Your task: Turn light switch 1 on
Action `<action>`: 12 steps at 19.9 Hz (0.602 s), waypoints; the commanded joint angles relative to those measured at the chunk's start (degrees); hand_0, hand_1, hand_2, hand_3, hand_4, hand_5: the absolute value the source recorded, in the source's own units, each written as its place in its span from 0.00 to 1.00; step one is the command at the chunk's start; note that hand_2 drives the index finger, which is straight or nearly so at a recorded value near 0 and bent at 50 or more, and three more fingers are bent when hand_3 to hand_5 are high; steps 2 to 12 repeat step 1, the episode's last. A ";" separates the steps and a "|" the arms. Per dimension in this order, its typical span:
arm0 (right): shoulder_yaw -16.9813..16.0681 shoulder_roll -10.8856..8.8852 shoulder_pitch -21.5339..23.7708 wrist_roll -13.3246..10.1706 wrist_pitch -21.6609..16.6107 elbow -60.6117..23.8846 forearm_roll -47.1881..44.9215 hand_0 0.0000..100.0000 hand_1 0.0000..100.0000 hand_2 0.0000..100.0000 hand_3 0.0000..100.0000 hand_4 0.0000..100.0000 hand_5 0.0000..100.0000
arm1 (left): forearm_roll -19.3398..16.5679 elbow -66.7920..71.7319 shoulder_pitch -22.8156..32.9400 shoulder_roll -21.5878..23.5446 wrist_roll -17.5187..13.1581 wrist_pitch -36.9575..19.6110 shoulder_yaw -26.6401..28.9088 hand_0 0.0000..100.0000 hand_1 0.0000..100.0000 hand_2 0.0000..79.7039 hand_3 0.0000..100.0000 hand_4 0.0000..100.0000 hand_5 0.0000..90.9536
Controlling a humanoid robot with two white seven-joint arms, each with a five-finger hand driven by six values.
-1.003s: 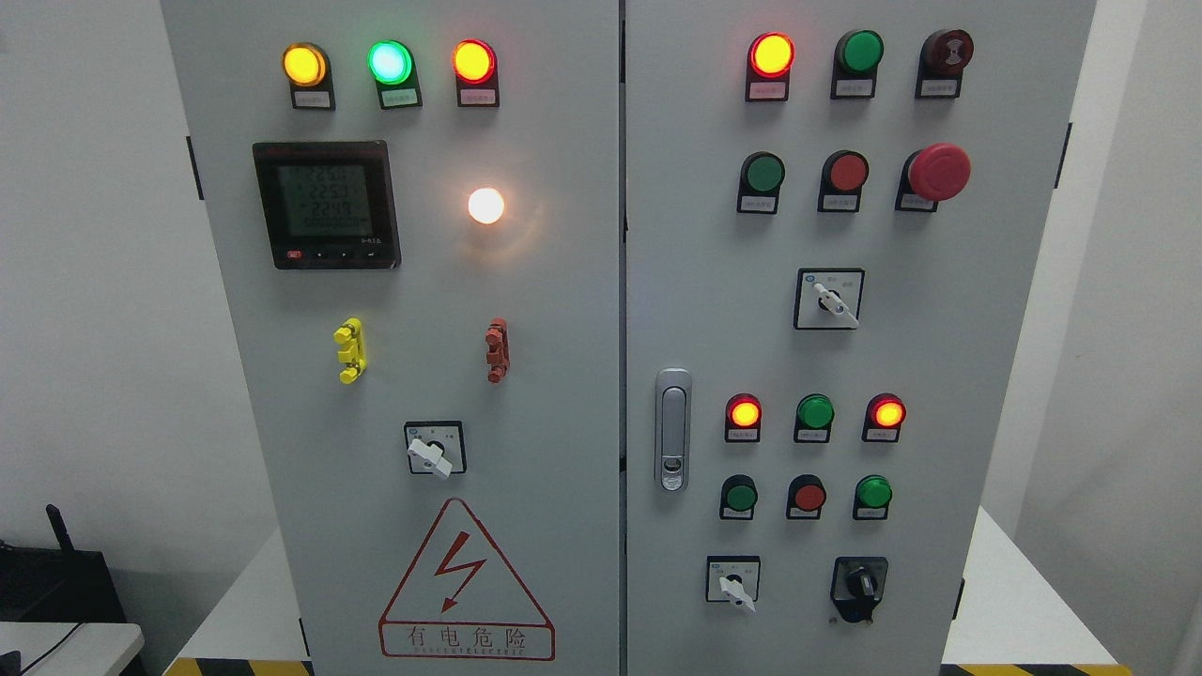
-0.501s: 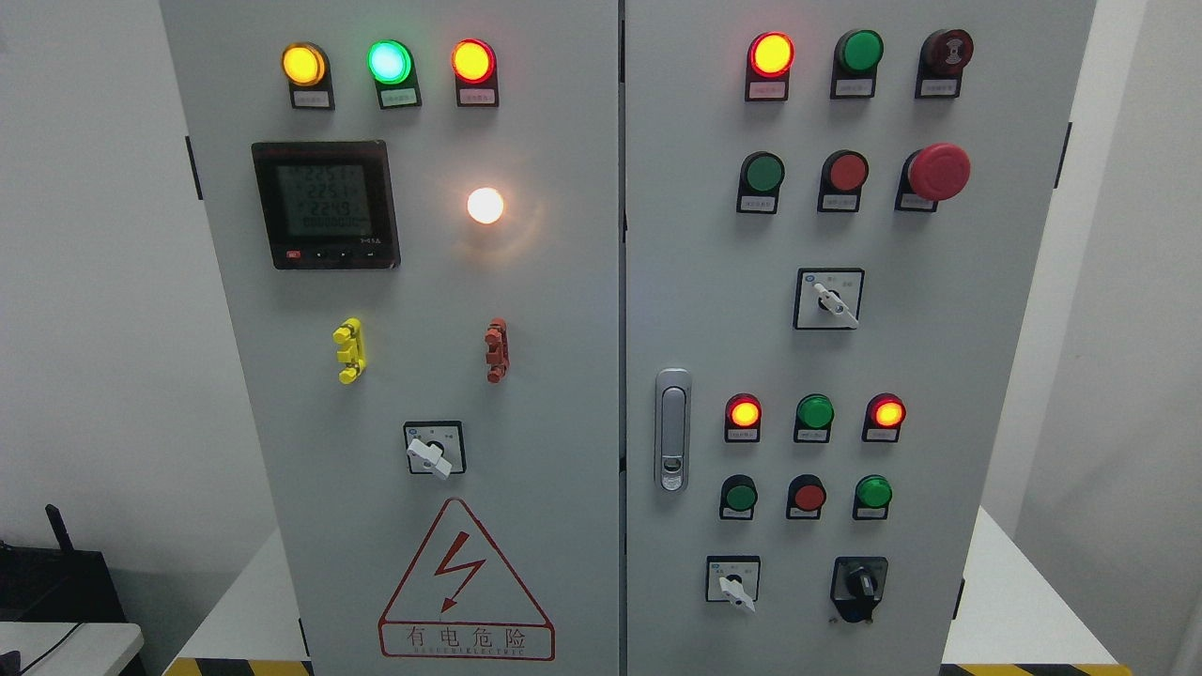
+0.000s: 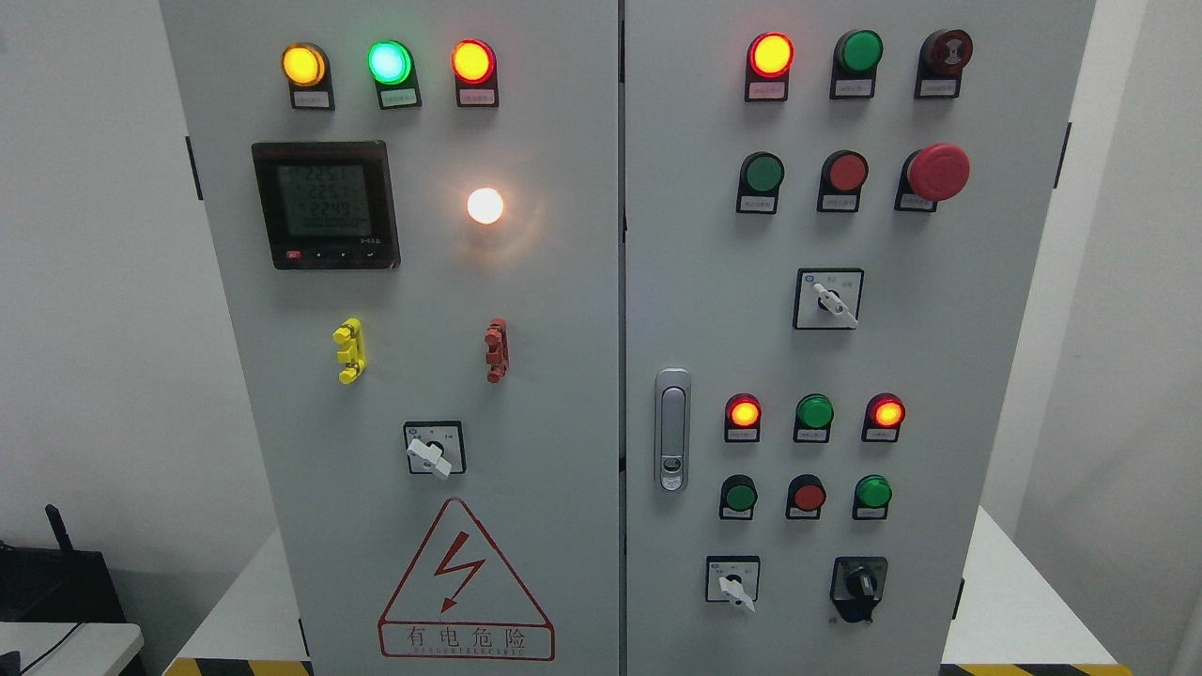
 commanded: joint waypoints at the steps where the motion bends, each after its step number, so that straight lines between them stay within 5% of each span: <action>1: 0.97 -0.03 0.00 0.00 0.00 0.00 -1.41 0.12 0.39 0.00 0.00 0.00 0.00 | 0.08 3.90 -0.40 -0.27 0.04 0.00 -4.71 0.34 0.11 0.00 0.00 0.00 0.00; 12: 0.97 -0.03 0.00 0.00 0.00 0.00 -1.41 0.12 0.39 0.00 0.00 0.00 0.00 | 0.08 3.90 -0.40 -0.27 0.04 0.00 -4.71 0.34 0.11 0.00 0.00 0.00 0.00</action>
